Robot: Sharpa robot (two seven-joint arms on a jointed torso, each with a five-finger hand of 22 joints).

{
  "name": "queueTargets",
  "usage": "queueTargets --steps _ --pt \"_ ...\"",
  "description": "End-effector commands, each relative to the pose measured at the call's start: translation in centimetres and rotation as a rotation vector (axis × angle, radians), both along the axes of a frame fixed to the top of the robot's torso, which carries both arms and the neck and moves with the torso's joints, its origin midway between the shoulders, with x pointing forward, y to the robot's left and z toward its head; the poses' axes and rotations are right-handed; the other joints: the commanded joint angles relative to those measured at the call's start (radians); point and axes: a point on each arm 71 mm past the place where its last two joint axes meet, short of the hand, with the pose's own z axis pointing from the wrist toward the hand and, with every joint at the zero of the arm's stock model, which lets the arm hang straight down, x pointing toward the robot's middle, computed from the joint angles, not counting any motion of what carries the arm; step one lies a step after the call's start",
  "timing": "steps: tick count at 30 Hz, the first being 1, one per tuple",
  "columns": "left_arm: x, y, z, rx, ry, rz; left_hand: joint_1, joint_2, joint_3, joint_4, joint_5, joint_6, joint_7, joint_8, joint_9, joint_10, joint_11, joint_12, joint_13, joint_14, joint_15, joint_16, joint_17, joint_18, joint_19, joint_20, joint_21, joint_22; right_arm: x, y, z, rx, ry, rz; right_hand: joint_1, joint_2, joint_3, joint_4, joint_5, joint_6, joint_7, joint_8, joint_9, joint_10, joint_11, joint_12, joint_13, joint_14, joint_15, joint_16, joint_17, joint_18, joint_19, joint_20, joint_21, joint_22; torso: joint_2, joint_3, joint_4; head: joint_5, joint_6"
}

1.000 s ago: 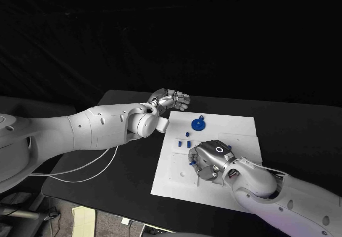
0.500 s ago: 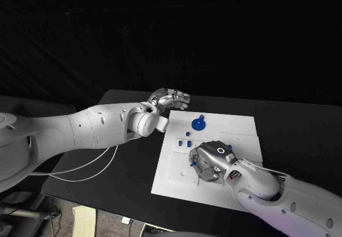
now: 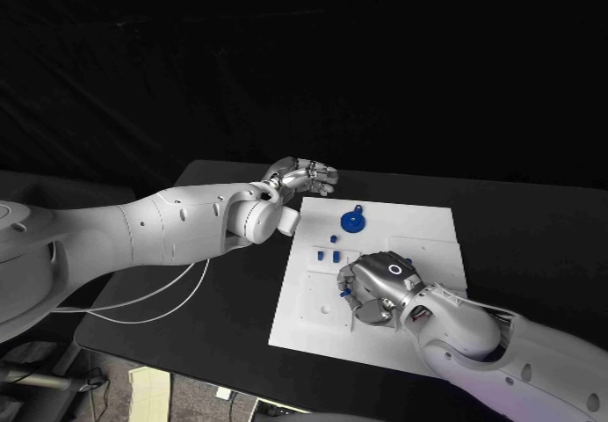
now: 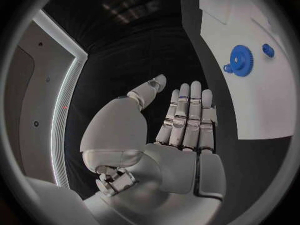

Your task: Assemble the parts on the task board

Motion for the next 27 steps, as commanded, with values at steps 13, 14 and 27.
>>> queueTargets --steps 13,14,27 --pt "0.02 -0.11 0.24 -0.010 -0.010 -0.005 -0.010 -0.001 -0.007 0.003 0.001 -0.002 0.004 0.004 -0.002 0.005 0.001 0.003 -0.002 0.004 0.000 -0.008 0.003 0.011 0.006 0.000 -0.006 0.001 0.00 0.05 -0.21 -0.052 -0.027 0.000 0.003 0.010 0.003 -0.006 0.003 0.002 0.003 0.007 0.002 0.032 -0.011 0.004 0.002 -0.001 -0.009 0.000 -0.001 0.117 0.000 -0.008 0.006 0.015 0.001 -0.0017 0.0009 -0.009 0.006" --pt "0.02 -0.09 0.24 -0.010 -0.010 -0.005 -0.011 0.000 -0.007 0.004 0.001 -0.002 0.004 0.004 -0.002 0.005 0.001 0.003 -0.002 0.004 0.000 -0.008 0.003 0.011 0.006 0.000 -0.006 0.001 0.01 0.03 -0.23 -0.055 -0.026 -0.001 0.003 0.010 0.003 -0.006 0.003 0.002 0.003 0.007 0.002 0.032 -0.011 0.004 0.002 -0.001 -0.009 0.000 -0.001 0.117 0.000 -0.008 0.006 0.015 0.001 -0.0012 0.0009 -0.009 0.006" --pt "0.02 0.02 0.24 -0.009 -0.010 -0.002 -0.011 0.000 -0.007 0.004 0.002 -0.002 0.004 0.004 -0.002 0.006 0.001 0.003 -0.003 0.005 0.000 -0.009 0.005 0.011 0.006 0.000 -0.006 0.002 0.04 0.04 -0.23 -0.063 -0.039 -0.003 0.003 0.010 0.004 -0.006 0.003 0.002 0.003 0.007 0.003 0.032 -0.011 0.003 0.003 -0.001 -0.009 0.000 -0.001 0.117 0.000 -0.008 0.006 0.015 0.000 -0.0004 0.0005 -0.007 0.003"
